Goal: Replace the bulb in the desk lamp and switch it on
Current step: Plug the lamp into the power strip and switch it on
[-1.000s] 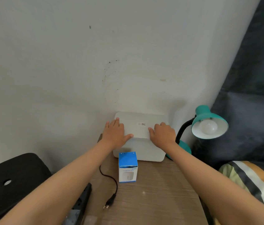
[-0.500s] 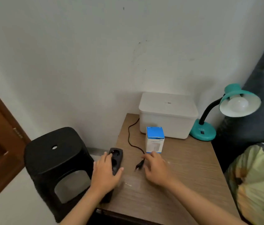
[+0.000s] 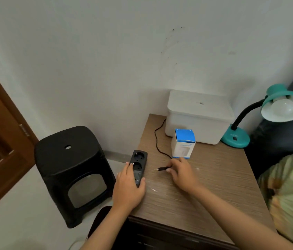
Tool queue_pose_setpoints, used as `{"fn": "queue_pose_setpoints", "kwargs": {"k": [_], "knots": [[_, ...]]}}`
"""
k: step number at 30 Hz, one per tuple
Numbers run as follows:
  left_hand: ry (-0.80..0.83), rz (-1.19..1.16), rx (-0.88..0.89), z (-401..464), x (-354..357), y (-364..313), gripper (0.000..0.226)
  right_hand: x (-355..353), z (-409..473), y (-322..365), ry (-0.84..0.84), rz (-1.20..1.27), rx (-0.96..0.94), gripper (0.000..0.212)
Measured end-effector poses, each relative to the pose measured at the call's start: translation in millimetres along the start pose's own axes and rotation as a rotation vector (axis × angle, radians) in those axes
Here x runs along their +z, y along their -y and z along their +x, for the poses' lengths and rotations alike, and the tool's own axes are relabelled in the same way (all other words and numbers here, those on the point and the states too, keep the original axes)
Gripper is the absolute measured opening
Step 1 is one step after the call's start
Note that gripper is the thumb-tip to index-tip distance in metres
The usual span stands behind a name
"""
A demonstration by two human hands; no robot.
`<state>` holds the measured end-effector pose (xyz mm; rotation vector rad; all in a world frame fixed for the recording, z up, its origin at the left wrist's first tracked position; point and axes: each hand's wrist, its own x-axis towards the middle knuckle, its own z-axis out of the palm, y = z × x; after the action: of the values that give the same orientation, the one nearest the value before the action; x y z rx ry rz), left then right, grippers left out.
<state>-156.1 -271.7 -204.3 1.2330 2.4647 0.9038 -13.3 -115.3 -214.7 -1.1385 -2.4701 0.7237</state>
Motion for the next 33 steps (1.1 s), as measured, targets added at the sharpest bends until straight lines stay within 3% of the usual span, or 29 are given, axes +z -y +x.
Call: {"fn": "queue_pose_setpoints", "kwargs": {"k": [3,7,13,19,27,33], "knots": [[-0.01,0.0,0.004,1,2,2,0.069,2,2,12,-0.056,0.156,0.059,0.005],[-0.022,0.011,0.008,0,3,2,0.068,2,7,35,-0.01,0.434,0.188,0.003],[-0.019,0.018,0.022,-2,1,2,0.068,12,31,59,-0.167,0.571,0.269,0.014],[-0.013,0.021,0.024,-2,1,2,0.068,20,47,79,-0.312,0.469,0.115,0.016],[-0.015,0.024,0.009,-1,2,2,0.068,30,45,87,-0.168,0.225,-0.15,0.014],[-0.028,0.041,0.024,-1,4,3,0.067,33,46,89,-0.152,0.362,-0.108,0.036]]}}
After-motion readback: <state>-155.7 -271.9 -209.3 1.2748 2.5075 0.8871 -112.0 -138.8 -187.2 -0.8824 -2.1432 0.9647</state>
